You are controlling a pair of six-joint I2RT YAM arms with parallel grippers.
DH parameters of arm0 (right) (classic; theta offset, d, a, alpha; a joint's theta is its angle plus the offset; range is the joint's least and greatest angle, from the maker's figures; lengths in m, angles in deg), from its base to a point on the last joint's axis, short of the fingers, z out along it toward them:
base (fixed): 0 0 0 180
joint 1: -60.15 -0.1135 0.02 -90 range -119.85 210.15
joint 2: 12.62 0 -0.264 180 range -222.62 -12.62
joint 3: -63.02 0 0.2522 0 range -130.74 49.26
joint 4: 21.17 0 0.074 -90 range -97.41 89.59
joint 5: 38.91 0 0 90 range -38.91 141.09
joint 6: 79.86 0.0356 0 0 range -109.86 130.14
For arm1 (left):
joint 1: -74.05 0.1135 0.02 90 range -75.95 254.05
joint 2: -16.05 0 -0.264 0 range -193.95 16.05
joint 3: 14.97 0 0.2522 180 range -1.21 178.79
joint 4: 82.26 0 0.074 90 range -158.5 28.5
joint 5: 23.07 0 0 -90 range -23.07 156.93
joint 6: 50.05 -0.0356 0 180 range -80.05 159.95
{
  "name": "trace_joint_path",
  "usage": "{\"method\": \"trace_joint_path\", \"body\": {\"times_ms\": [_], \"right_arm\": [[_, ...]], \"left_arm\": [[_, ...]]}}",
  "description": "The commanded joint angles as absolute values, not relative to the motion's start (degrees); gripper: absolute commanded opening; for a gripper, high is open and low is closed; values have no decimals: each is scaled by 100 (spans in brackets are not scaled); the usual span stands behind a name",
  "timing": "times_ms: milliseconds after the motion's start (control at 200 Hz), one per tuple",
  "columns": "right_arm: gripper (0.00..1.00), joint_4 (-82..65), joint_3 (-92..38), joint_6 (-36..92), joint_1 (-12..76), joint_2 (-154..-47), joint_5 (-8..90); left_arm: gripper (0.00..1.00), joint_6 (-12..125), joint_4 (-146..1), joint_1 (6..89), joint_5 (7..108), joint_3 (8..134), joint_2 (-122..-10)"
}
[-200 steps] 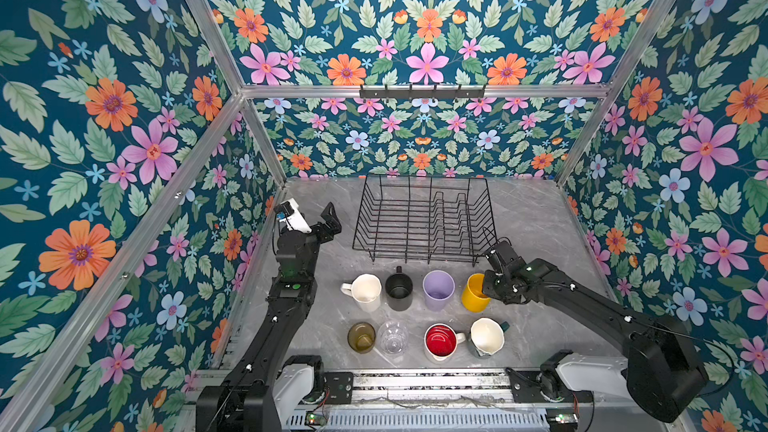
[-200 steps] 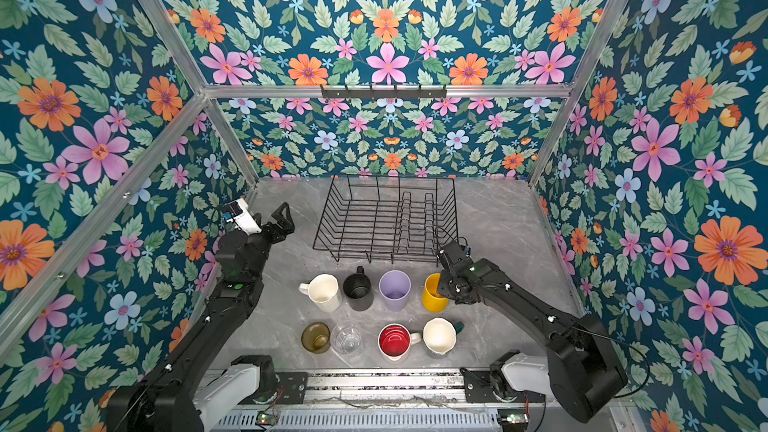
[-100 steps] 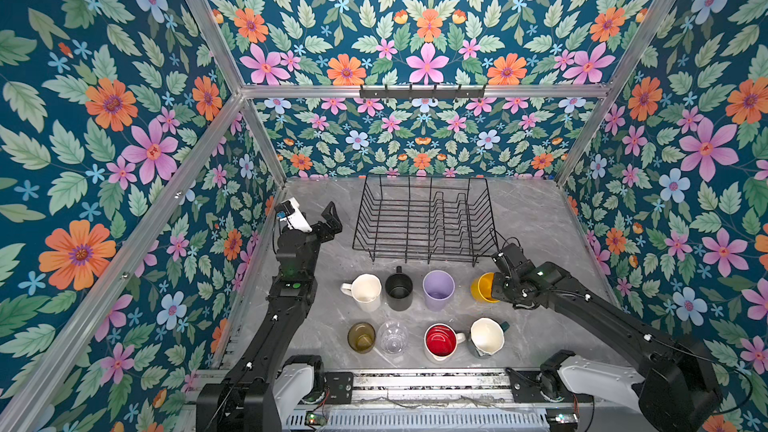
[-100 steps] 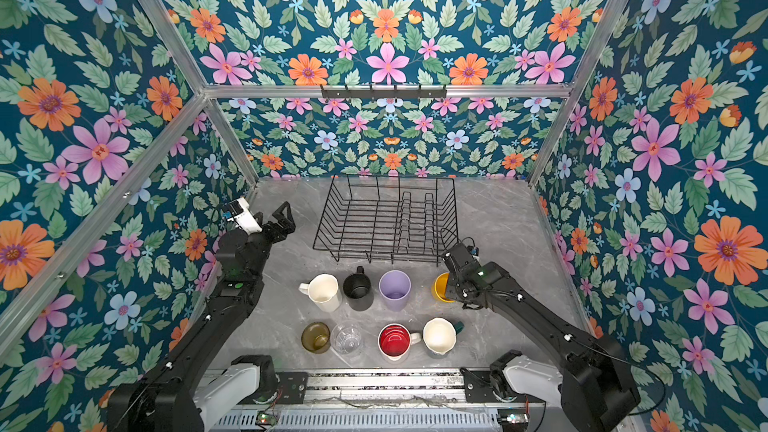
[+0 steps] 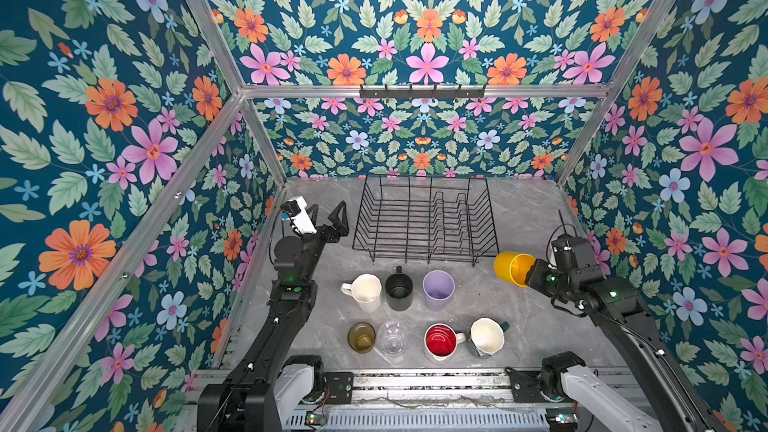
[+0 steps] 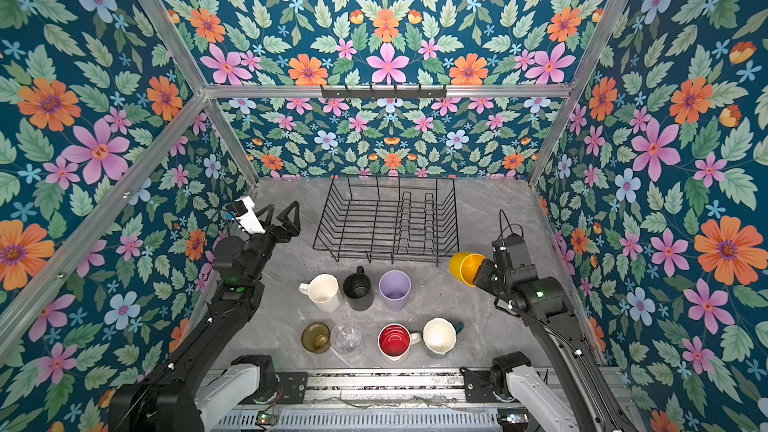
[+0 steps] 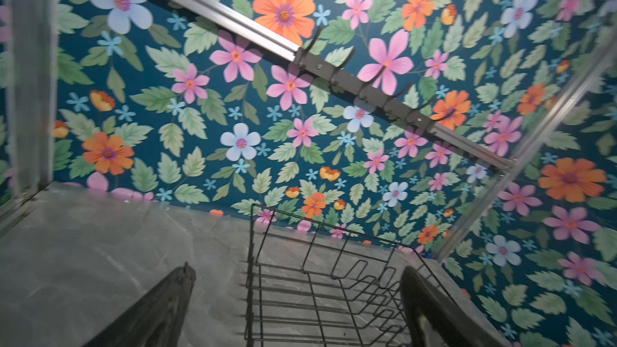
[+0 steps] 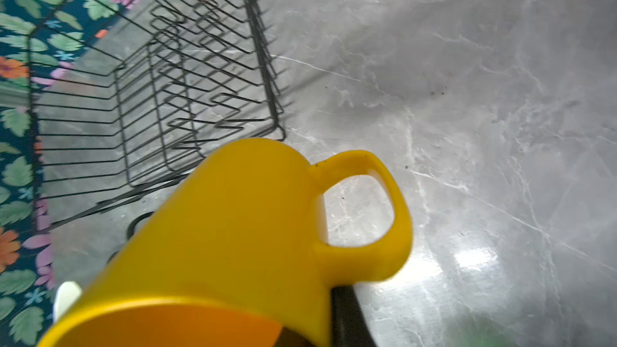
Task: Load the cups into the dish rack
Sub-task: 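Grasp the yellow mug rim with the right gripper and lift it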
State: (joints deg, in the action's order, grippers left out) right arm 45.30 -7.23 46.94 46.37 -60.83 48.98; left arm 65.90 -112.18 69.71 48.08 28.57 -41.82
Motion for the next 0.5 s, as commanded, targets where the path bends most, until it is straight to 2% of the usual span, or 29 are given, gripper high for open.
{"method": "trace_joint_path", "body": {"times_ms": [0,160,310,415,495], "right_arm": [[0,3615,-1015,4570,4668,-6291,4112],[0,2059,-1103,5019,4688,-6901,2824],[0,284,-1086,5656,4688,-7591,1408],[0,-713,-1106,6124,4658,-7987,570],[0,-1020,-1191,6248,4562,-8183,384]], "left_arm": [[98,6842,-12467,6975,3237,2815,-4323],[98,7928,-14356,6966,1818,2761,-4949],[97,9405,-16329,6957,916,2979,-5784],[95,9733,-16386,6834,594,3281,-6195],[95,9683,-16394,6676,531,3359,-6324]]}}
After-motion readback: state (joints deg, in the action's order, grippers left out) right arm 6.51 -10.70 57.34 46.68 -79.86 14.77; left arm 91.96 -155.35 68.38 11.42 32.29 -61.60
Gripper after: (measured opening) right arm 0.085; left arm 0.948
